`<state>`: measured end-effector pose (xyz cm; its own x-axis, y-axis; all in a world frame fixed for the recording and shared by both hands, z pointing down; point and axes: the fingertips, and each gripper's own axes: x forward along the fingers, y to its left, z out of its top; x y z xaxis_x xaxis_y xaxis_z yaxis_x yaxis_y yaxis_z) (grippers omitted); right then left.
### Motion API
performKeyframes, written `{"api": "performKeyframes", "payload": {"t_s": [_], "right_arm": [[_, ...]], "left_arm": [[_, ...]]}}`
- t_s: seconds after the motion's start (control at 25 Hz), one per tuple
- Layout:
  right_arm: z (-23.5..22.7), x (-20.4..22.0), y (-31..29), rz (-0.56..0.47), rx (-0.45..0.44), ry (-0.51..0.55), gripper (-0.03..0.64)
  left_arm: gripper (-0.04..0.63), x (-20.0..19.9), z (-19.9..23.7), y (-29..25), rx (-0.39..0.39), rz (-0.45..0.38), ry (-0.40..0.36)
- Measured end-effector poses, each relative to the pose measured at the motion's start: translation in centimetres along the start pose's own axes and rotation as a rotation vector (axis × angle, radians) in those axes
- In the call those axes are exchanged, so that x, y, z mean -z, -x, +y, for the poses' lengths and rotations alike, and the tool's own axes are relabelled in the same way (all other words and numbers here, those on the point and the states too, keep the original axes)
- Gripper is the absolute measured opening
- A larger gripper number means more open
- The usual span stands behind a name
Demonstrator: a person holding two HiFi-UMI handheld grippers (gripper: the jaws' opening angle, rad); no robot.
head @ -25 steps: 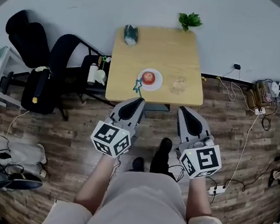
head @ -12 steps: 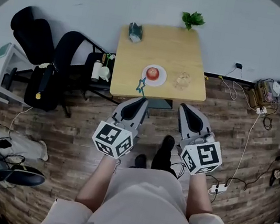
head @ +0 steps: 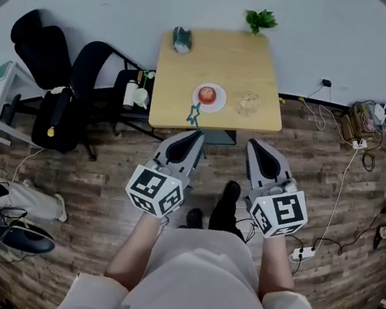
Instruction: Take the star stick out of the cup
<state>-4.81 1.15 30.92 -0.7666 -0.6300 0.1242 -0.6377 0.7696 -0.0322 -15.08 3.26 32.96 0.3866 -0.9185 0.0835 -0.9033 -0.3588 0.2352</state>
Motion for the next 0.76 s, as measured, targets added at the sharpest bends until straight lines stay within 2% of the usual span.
{"api": "performKeyframes", "payload": {"t_s": [0.76], "right_arm": [[-0.35,0.7,0.08,0.003,-0.006,0.011,-0.003]], "left_arm": [[0.015,0.29,-0.08,-0.38,0.008,-0.007,0.013]]}}
